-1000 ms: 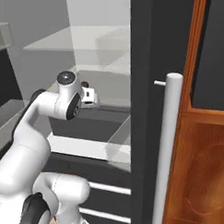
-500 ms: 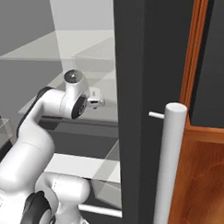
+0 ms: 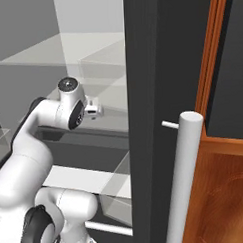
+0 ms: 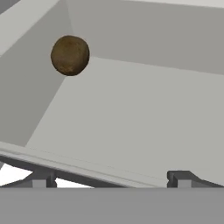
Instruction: Retrieve the tangerine and kiwi from the fridge and place them into the bowl on the dining table.
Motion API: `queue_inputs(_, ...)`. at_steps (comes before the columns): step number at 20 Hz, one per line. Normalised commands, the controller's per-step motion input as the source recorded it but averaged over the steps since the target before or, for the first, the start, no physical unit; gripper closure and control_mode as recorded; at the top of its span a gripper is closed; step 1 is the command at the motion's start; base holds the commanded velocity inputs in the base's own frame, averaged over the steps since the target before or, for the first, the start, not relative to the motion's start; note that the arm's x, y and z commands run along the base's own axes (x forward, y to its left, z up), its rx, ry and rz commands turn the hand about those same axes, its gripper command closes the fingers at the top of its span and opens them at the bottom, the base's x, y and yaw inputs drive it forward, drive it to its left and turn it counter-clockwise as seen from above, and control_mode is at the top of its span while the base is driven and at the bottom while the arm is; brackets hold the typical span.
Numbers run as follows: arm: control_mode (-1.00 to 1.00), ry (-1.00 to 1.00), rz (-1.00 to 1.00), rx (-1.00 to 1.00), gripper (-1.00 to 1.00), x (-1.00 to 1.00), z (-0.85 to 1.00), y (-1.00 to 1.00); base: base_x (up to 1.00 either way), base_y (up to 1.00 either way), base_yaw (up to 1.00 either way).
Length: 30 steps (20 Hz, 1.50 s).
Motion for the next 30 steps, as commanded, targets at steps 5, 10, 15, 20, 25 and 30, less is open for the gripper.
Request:
queue_inputs(5, -1.0, 0.0, 0.0, 0.0, -1.0, 0.08, -0.18, 0.59, 0.0, 0.0, 0.0)
queue_inputs(10, -1.0, 0.0, 0.0, 0.0, -1.0, 0.35, -0.1, 0.55, 0.0, 0.0, 0.0)
queue_inputs(15, -1.0, 0.0, -0.01, 0.0, -1.0, 0.41, 0.0, 0.3, 0.0, 0.0, 0.0)
queue_inputs(20, -1.0, 0.0, -0.04, 0.0, -1.0, 0.17, 0.0, 0.04, 0.0, 0.0, 0.0)
queue_inputs(25, -1.0, 0.0, -0.06, 0.01, -1.0, 0.15, 0.0, 0.0, 0.0, 0.0, 0.0)
queue_inputs(30, -1.0, 0.0, -0.04, 0.06, -1.0, 0.37, 0.06, -0.17, 0.0, 0.0, 0.0)
